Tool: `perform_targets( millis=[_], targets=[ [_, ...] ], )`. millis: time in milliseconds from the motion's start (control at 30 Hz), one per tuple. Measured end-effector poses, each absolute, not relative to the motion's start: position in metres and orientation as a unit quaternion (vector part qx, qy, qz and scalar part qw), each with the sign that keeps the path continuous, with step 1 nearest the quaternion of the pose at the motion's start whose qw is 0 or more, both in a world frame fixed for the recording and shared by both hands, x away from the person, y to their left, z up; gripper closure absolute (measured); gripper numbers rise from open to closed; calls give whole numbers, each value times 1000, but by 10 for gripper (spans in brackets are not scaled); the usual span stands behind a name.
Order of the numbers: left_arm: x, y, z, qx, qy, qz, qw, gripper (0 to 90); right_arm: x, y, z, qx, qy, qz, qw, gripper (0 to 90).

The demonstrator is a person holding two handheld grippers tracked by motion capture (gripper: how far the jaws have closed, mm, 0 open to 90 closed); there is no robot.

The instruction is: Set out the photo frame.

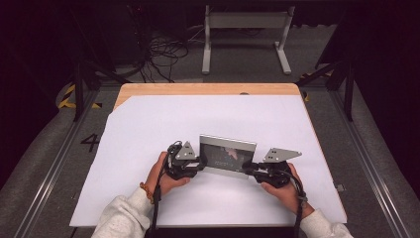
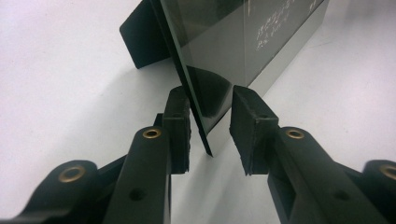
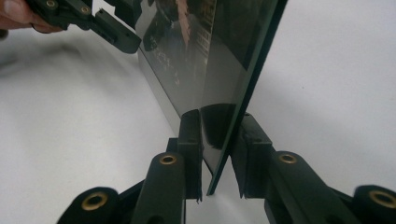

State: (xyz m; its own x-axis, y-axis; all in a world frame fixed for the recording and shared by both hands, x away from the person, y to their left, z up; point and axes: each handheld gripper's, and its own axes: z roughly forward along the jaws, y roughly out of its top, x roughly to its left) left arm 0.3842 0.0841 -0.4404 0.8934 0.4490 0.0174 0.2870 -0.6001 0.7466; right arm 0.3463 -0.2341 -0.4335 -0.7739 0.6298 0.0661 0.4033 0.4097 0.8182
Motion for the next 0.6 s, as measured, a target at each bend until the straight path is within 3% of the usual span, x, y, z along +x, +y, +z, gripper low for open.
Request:
perform_targets(
  millis=[600],
  targets=[
    [377,89,-441,887,216,121,389,712,351,-228,-435,322,822,449,141,734]
  ],
)
